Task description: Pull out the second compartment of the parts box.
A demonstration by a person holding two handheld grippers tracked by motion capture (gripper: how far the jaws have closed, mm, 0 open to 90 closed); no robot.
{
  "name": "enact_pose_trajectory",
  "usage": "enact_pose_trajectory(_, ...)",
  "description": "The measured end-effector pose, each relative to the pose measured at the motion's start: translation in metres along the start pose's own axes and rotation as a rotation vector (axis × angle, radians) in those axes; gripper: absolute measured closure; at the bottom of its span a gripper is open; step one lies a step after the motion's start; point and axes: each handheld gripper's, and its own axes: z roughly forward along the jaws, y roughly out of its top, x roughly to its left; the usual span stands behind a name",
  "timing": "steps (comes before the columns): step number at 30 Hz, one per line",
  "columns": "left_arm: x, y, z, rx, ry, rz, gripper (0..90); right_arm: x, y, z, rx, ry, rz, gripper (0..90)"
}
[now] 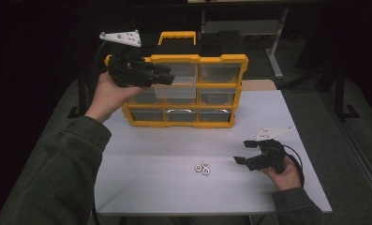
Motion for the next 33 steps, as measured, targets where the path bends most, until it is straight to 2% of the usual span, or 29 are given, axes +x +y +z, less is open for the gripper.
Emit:
enact_pose_trajectory(2, 0.003, 0.0, 0.004, 0.049, 0.028, 0.049, 48.7, 0.0, 0.0, 0.0, -0.003, 0.005, 0.0, 22.5)
enact_pose_trajectory(3, 0.005, 0.0, 0.006, 0.074, 0.046, 0.075, 48.5, -0.001, 0.0, 0.0, -0.002, 0.006, 0.0, 22.5)
enact_pose_trajectory(4, 0.007, -0.001, 0.008, 0.083, 0.048, 0.088, 48.6, -0.001, -0.001, 0.0, -0.002, 0.008, 0.0, 22.5)
enact_pose_trajectory(10, 0.014, -0.005, 0.026, 0.156, 0.03, 0.101, 47.8, 0.0, 0.0, 0.002, 0.005, 0.014, -0.004, 22.5)
enact_pose_trajectory(13, 0.018, -0.008, 0.034, 0.214, 0.047, 0.109, 53.3, 0.0, 0.0, 0.002, 0.006, 0.024, -0.002, 22.9)
enact_pose_trajectory(14, 0.019, -0.008, 0.035, 0.23, 0.037, 0.106, 54.5, 0.0, -0.001, 0.003, 0.009, 0.026, -0.009, 23.0)
enact_pose_trajectory(17, 0.021, -0.01, 0.036, 0.251, 0.041, 0.118, 62.3, 0.0, -0.001, 0.004, 0.015, 0.025, -0.018, 23.0)
enact_pose_trajectory(19, 0.022, -0.01, 0.034, 0.239, 0.043, 0.111, 65.6, 0.001, -0.001, 0.004, 0.013, 0.024, -0.019, 22.9)
enact_pose_trajectory(25, 0.018, -0.012, 0.029, 0.241, -0.018, 0.122, 68.4, 0.001, -0.001, 0.004, 0.011, 0.034, -0.018, 23.0)
enact_pose_trajectory(32, 0.012, -0.014, 0.024, 0.25, -0.064, 0.138, 69.7, 0.001, 0.0, 0.005, 0.014, 0.033, -0.022, 23.0)
enact_pose_trajectory(33, 0.01, -0.014, 0.023, 0.247, -0.061, 0.138, 69.8, 0.001, 0.0, 0.004, 0.014, 0.033, -0.022, 23.0)
